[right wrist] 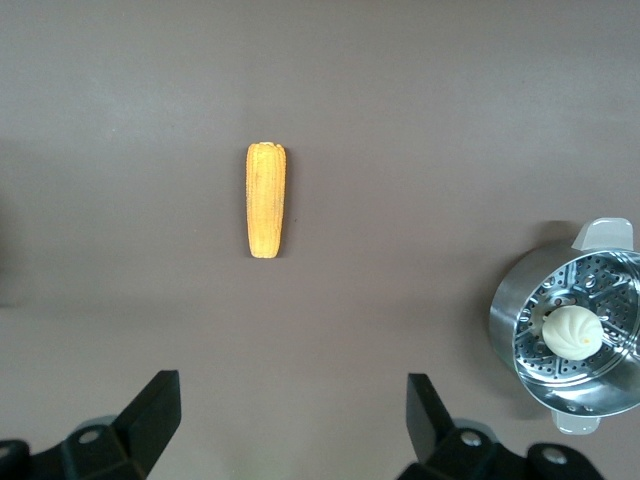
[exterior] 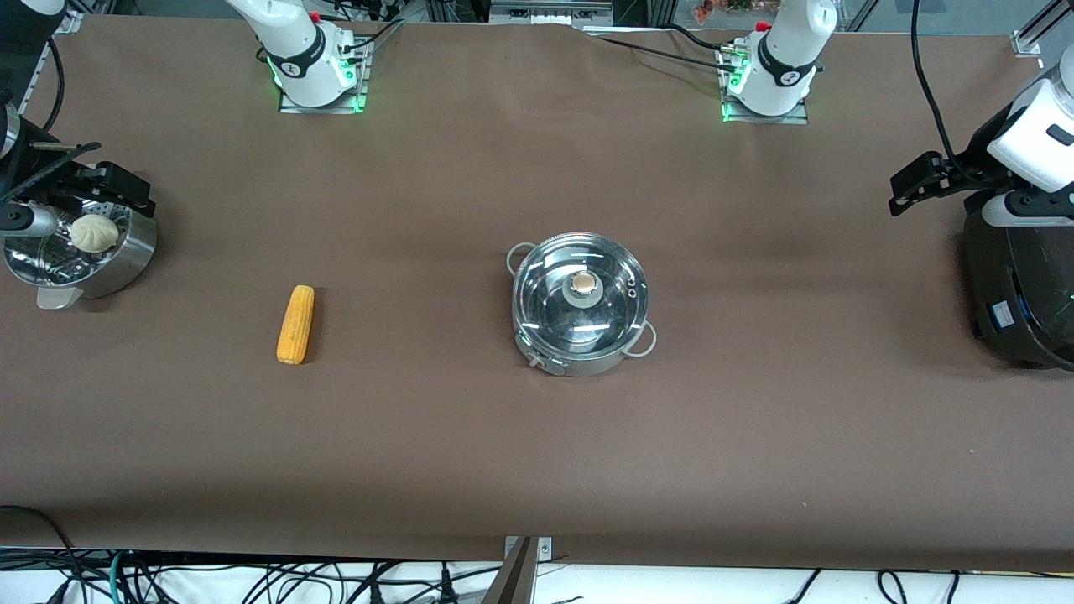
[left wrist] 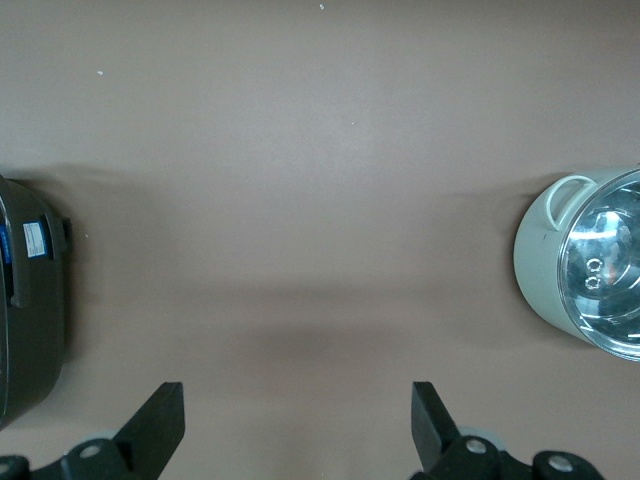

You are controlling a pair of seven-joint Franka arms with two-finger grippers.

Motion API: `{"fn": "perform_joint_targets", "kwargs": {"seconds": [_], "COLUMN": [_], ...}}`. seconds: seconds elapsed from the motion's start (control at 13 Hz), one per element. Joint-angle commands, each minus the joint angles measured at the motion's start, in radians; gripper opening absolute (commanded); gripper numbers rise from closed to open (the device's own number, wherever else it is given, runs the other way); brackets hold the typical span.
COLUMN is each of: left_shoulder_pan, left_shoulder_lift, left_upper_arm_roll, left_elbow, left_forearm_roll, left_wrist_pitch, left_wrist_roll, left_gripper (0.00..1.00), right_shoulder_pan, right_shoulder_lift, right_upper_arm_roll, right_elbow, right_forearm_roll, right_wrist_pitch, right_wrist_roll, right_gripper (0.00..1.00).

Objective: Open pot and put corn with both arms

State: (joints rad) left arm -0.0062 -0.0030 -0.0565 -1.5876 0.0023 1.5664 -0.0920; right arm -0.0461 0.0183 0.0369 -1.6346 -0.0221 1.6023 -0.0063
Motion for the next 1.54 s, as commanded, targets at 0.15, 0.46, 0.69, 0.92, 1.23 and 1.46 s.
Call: {"fn": "perform_joint_targets", "kwargs": {"seconds": [0.15,0.46,0.69,0.92,1.23,1.46], "left_shoulder_pan": [0.005,-0.014,-0.046,-0.109,-0.225,-0.305], "left_shoulder_lift": [0.004,0.020,0.047,0.090,0.248,0.374], "left_upper_arm_roll": [-0.008,-0.011,-0.066,-0.115,-0.115,-0.114], "left_elbow": [0.023,0.023,0.023,0.029,0.171,0.268], "left_forearm_roll": [0.019,0.015,0.007,-0.001,-0.042,-0.041], "left_wrist_pitch": [-0.023,-0.052,-0.072,-0.071,-0.068,-0.040], "left_wrist_roll": [0.017,0.017,0.015,0.008,0.006,0.000], "left_gripper": [1.00,1.00,1.00,1.00,1.00,1.00], "right_shoulder_pan": [-0.003,-0.008,-0.008,-0.005,-0.001,0.000], "right_shoulder_lift": [0.026,0.037,0.080,0.110,0.150,0.179], "right_upper_arm_roll": [-0.002,-0.002,-0.002,-0.002,-0.002,0.000], "right_elbow": [0.022,0.022,0.022,0.021,0.019,0.012], "right_forearm_roll": [0.004,0.002,0.008,0.007,0.002,0.007], "right_wrist_pitch": [0.004,0.024,0.044,0.061,0.105,0.140], "right_wrist_roll": [-0.014,-0.014,-0.006,0.002,-0.008,0.000], "right_gripper": [1.00,1.00,1.00,1.00,1.00,1.00]}}
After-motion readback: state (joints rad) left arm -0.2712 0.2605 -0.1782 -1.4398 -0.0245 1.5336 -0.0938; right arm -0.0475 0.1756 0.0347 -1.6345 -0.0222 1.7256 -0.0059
